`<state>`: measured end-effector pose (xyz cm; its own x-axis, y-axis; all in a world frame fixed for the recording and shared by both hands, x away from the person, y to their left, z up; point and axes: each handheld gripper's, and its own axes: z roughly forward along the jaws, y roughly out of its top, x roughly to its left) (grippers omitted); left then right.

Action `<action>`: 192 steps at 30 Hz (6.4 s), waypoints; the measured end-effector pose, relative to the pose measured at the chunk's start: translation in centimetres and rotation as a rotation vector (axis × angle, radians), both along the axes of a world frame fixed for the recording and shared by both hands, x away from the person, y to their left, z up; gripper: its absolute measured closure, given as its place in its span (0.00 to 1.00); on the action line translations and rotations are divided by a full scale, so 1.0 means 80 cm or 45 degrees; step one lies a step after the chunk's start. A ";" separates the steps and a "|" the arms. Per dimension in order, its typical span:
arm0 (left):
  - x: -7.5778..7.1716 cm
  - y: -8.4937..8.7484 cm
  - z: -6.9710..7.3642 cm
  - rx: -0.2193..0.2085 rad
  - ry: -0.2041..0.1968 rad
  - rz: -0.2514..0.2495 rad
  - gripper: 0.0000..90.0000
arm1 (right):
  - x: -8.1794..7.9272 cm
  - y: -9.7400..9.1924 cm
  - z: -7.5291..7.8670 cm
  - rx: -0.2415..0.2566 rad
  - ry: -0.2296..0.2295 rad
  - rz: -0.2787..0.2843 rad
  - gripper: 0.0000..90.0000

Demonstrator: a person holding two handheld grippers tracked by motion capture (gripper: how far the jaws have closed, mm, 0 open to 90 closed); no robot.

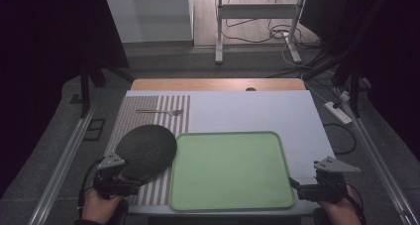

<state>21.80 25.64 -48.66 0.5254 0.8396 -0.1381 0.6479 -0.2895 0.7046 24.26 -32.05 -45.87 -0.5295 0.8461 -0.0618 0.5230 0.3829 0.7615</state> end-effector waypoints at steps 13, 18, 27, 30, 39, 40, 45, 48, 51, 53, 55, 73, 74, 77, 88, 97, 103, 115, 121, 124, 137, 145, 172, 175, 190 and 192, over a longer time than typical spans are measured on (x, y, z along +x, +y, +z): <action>0.002 0.000 -0.001 0.004 0.025 -0.017 0.02 | 0.001 0.001 0.000 -0.005 0.006 0.007 0.00; 0.002 -0.001 -0.001 0.012 0.037 -0.023 0.02 | 0.001 0.003 -0.001 -0.019 0.008 0.018 0.00; 0.007 -0.002 -0.003 0.017 0.080 -0.037 0.02 | 0.002 0.004 -0.001 -0.025 0.010 0.026 0.00; 0.009 -0.001 -0.003 0.007 0.094 -0.039 0.00 | 0.002 0.004 -0.001 -0.028 0.013 0.027 0.00; 0.018 0.000 0.003 -0.026 0.057 -0.034 0.00 | 0.003 0.005 -0.001 -0.034 0.015 0.032 0.00; 0.020 -0.001 0.003 -0.023 0.056 -0.037 0.00 | 0.003 0.005 -0.001 -0.033 0.016 0.031 0.00; 0.025 -0.004 0.000 0.005 0.061 -0.047 0.00 | 0.003 0.005 -0.001 -0.036 0.017 0.033 0.00; 0.028 -0.003 0.000 -0.032 0.058 -0.068 0.00 | 0.003 0.006 -0.001 -0.037 0.019 0.033 0.00; 0.032 -0.001 0.001 -0.055 0.051 -0.078 0.00 | 0.003 0.005 -0.001 -0.036 0.019 0.034 0.00; 0.035 -0.001 0.000 -0.054 0.053 -0.082 0.00 | 0.003 0.005 -0.002 -0.036 0.020 0.034 0.00; 0.042 -0.001 -0.003 -0.051 0.074 -0.095 0.00 | 0.003 0.006 -0.002 -0.036 0.021 0.033 0.00; 0.088 -0.004 -0.010 0.002 0.097 -0.127 0.00 | 0.004 0.006 -0.002 -0.041 0.026 0.033 0.00; 0.091 -0.004 -0.010 0.003 0.093 -0.132 0.00 | 0.004 0.006 -0.002 -0.041 0.027 0.033 0.00; 0.098 -0.003 -0.010 0.002 0.098 -0.137 0.00 | 0.004 0.006 -0.002 -0.041 0.027 0.033 0.00; 0.134 0.003 -0.011 -0.023 0.112 -0.106 0.00 | 0.005 0.006 -0.002 -0.042 0.032 0.033 0.00; 0.169 0.000 -0.012 0.004 0.115 -0.087 0.00 | 0.005 0.007 -0.002 -0.047 0.036 0.035 0.00; 0.186 0.000 -0.014 0.015 0.124 -0.079 0.00 | 0.005 0.007 -0.003 -0.048 0.037 0.037 0.00; 0.218 0.005 -0.014 0.034 0.141 -0.037 0.00 | 0.005 0.007 -0.003 -0.052 0.039 0.042 0.00; 0.241 0.006 -0.016 0.063 0.154 0.006 0.00 | 0.006 0.008 -0.003 -0.055 0.041 0.043 0.00; 0.250 0.006 -0.018 0.073 0.159 0.007 0.00 | 0.006 0.008 -0.003 -0.056 0.042 0.044 0.00; 0.288 0.010 -0.019 0.092 0.189 0.012 0.00 | 0.006 0.008 -0.003 -0.059 0.044 0.049 0.00; 0.312 0.010 -0.026 0.127 0.221 0.031 0.00 | 0.006 0.008 -0.004 -0.059 0.046 0.049 0.00; 0.383 -0.001 -0.038 0.246 0.295 0.107 0.99 | 0.005 0.009 -0.004 -0.070 0.047 0.065 0.00; 0.385 0.010 -0.045 0.258 0.320 0.149 0.99 | 0.005 0.009 -0.004 -0.068 0.047 0.063 0.00; 0.342 0.069 -0.044 0.210 0.434 0.165 0.99 | 0.005 0.010 -0.004 -0.082 0.050 0.066 0.00; 0.335 0.069 -0.043 0.221 0.443 0.143 0.99 | 0.005 0.010 -0.004 -0.083 0.052 0.066 0.00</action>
<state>48.59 31.14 -52.10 0.3760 0.9156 -0.1429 0.8734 -0.2986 0.3847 24.64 -31.23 -46.19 -0.5753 0.8126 -0.0933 0.5313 0.4580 0.7127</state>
